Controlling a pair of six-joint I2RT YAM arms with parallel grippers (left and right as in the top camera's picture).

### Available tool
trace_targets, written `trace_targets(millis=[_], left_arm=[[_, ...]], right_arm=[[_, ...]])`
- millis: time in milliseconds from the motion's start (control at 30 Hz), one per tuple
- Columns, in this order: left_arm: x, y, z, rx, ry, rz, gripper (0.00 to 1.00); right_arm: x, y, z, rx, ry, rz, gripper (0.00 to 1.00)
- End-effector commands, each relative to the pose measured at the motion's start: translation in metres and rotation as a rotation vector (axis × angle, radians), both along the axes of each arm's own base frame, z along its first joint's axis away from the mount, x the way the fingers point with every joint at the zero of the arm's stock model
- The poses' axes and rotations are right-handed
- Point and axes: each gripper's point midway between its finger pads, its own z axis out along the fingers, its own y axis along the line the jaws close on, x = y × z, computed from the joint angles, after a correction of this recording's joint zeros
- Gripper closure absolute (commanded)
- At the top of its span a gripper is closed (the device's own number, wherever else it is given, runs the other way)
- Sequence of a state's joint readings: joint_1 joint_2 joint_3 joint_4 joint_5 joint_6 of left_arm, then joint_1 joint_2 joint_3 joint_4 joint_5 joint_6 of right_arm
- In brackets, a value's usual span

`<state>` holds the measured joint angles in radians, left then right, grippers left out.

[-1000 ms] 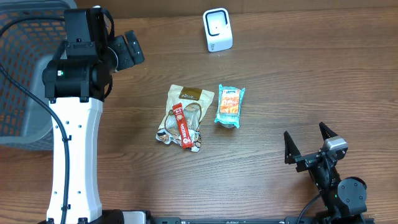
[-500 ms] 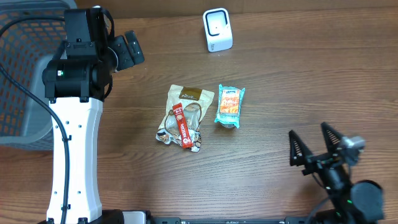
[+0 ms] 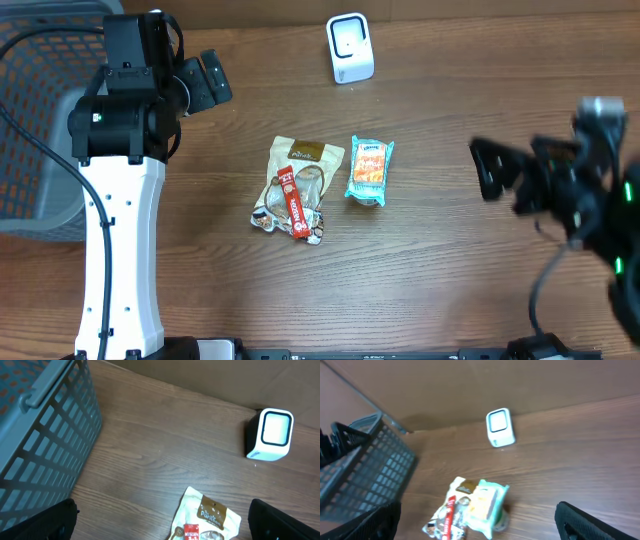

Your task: Scan the item barcode

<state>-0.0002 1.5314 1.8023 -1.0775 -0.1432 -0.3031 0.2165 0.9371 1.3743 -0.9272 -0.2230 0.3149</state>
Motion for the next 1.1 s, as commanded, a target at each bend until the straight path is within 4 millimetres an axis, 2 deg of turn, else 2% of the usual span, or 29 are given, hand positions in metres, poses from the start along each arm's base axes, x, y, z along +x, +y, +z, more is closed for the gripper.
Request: trace_targets(millis=[0,100,133,167,200,267,400,600,867,1067], left_arm=[[-0.002,0.000,0.012,0.014,-0.032,-0.012,0.00],[-0.002,0.000,0.012,0.014,-0.032,-0.012,0.00],[-0.002,0.000,0.012,0.014,-0.032,-0.012,0.00],[-0.002,0.000,0.012,0.014,-0.032,-0.012,0.00],[-0.002,0.000,0.012,0.015,-0.032,-0.012,0.00],[-0.002,0.000,0.012,0.014,-0.032,-0.012,0.00],[-0.002,0.000,0.012,0.014,-0.032,-0.012,0.00],[-0.002,0.000,0.012,0.014,-0.032,-0.012,0.00],[-0.002,0.000,0.012,0.014,-0.032,-0.012,0.00],[-0.002,0.000,0.012,0.014,-0.032,-0.013,0.00]], right_arm=[[0.018,0.029,0.010,0.063,0.051,0.137,0.00],[0.032,0.050,0.000,0.106,0.101,0.235,0.00],[0.036,0.054,-0.008,0.113,0.133,0.252,0.14],[0.040,0.058,-0.018,0.117,0.176,0.264,0.33],[0.043,0.061,-0.028,0.117,0.215,0.270,0.45],[0.049,0.070,-0.049,0.106,0.290,0.287,0.52],[0.059,0.099,-0.093,0.059,0.419,0.333,0.51],[0.070,0.125,-0.155,-0.043,0.563,0.338,0.50],[0.082,0.130,-0.220,-0.113,0.713,0.311,0.50],[0.084,0.131,-0.246,-0.130,0.774,0.306,0.51]])
